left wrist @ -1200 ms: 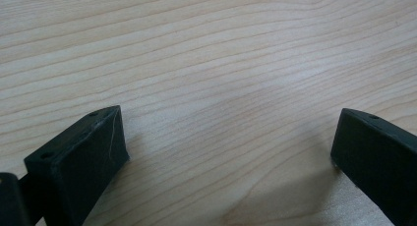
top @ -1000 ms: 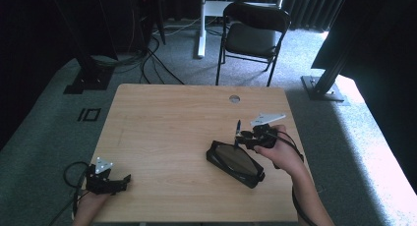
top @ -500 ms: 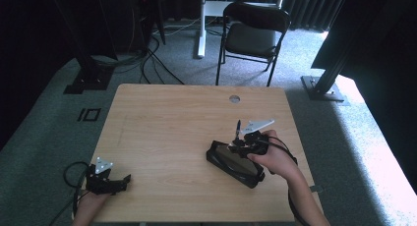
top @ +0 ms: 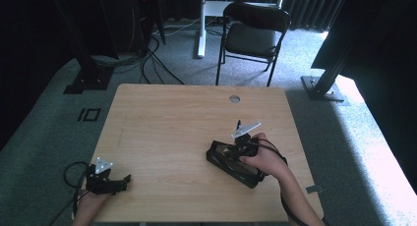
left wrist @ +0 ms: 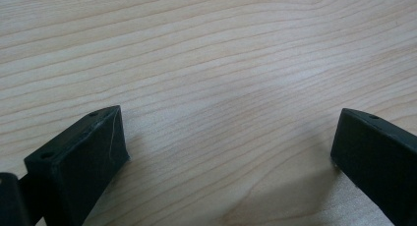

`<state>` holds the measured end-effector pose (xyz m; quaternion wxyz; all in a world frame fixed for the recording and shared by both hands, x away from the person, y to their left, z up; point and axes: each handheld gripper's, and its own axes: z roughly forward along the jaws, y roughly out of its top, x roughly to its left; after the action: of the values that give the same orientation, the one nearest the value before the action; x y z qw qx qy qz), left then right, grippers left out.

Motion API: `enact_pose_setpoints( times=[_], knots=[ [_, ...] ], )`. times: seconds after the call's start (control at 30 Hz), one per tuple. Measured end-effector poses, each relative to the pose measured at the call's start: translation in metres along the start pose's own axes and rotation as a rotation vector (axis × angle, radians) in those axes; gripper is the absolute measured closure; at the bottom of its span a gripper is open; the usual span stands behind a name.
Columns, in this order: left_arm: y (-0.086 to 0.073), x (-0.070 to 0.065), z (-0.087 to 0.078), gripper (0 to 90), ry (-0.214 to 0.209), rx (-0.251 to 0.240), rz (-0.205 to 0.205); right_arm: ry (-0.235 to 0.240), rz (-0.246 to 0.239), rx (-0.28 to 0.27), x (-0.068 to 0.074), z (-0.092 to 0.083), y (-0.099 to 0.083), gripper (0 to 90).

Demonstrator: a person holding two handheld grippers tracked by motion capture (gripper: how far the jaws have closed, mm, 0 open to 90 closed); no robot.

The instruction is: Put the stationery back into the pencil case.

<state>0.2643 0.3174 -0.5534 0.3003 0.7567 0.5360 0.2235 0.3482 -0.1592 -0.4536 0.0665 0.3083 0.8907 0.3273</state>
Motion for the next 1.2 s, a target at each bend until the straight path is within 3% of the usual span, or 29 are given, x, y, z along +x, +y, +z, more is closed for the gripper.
enact_pose_setpoints(
  times=[0.6,1.2],
  knots=[
    [0.0,0.0,0.0,0.5,0.0,0.0,0.0,-0.003,0.01,0.08,-0.005,0.032,-0.001,68.5],
    [0.0,0.0,0.0,0.6,0.0,0.0,0.0,0.013,0.006,0.127,-0.004,0.045,-0.002,68.0]
  ],
)
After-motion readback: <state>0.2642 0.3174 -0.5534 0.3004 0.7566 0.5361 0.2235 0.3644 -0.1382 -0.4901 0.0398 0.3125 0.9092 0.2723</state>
